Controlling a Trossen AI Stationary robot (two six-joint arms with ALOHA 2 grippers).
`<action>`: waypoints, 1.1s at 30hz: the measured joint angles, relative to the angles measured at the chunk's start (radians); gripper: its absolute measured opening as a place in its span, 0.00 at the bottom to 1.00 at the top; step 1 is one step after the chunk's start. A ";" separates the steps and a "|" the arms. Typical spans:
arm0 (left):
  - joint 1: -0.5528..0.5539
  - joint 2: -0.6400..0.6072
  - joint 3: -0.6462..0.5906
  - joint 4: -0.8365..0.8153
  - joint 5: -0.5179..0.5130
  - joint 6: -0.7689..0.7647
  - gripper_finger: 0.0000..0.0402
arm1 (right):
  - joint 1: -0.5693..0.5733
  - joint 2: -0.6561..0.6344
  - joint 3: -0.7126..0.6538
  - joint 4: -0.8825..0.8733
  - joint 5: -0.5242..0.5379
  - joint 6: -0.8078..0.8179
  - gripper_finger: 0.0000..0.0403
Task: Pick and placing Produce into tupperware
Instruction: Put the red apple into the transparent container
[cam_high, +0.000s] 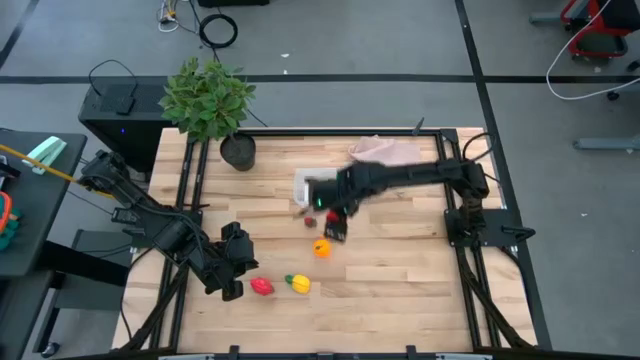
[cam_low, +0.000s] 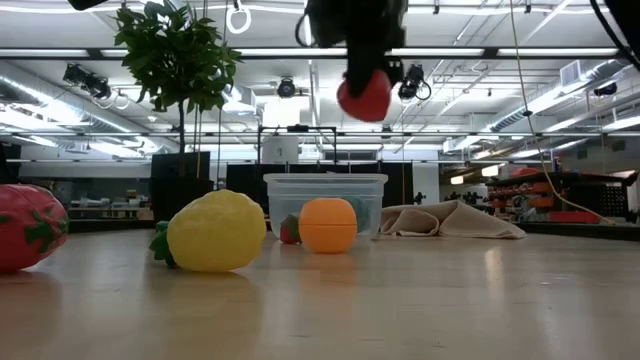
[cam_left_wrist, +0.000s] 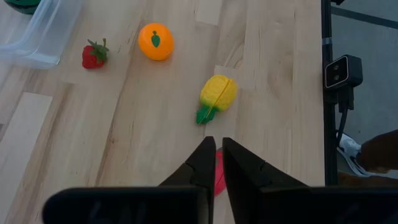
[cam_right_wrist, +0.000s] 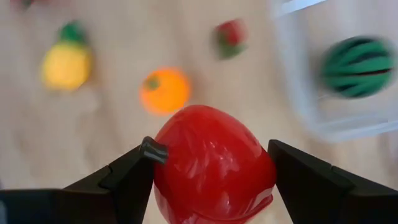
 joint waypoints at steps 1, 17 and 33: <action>0.000 0.000 0.000 0.000 0.000 0.000 0.08 | -0.029 0.000 0.000 0.009 0.000 -0.004 0.74; 0.000 0.000 0.000 -0.016 0.000 0.001 0.09 | -0.260 0.053 0.003 0.075 -0.072 0.057 0.74; -0.001 0.000 0.000 -0.027 0.000 -0.026 0.11 | -0.233 0.304 0.293 -0.173 0.007 -0.010 0.74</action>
